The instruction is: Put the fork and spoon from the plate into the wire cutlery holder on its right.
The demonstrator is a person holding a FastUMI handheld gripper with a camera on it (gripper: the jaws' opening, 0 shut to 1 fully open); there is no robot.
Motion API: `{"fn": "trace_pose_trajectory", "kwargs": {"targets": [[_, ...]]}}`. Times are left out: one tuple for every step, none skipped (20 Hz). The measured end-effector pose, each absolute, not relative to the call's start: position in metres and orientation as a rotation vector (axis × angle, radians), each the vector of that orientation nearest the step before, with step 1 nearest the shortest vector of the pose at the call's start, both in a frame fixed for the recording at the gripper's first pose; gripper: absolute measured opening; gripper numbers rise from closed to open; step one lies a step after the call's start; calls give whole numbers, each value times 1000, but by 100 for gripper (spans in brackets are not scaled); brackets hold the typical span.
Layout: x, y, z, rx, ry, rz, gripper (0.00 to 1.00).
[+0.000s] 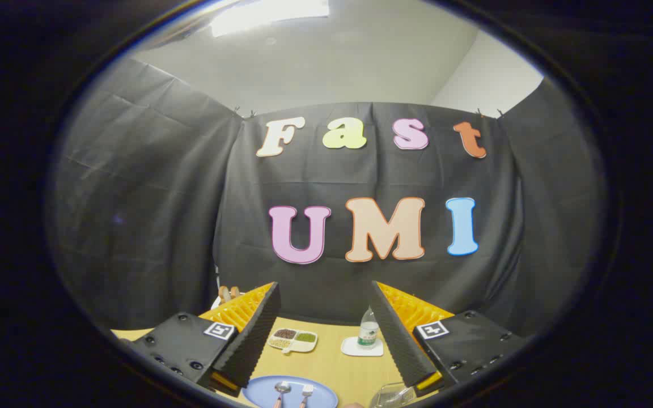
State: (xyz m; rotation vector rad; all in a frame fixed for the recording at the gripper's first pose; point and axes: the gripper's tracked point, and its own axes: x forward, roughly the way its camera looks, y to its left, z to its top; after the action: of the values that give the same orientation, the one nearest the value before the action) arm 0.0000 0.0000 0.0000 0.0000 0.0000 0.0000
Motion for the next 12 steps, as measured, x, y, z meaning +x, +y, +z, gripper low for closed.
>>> {"fn": "trace_pose_trajectory", "kwargs": {"targets": [[1, 0, 0, 6, 0, -1, 99], [1, 3, -1, 13, 3, 0, 99], [1, 3, 0, 16, 4, -1, 99], [1, 3, 0, 16, 3, -3, 99], [1, 3, 2, 17, 3, 2, 99], [0, 5, 2, 17, 0, 9, 99], [1, 6, 4, 10, -3, 9, 99], [1, 3, 3, -3, -4, 8, 99], [2, 3, 3, -12, -4, 8, 99], [1, 5, 1, -16, -1, 11, 99], [2, 7, 0, -14, 2, 14, 99], [2, 8, -1, -9, 6, 19, 99]]}}
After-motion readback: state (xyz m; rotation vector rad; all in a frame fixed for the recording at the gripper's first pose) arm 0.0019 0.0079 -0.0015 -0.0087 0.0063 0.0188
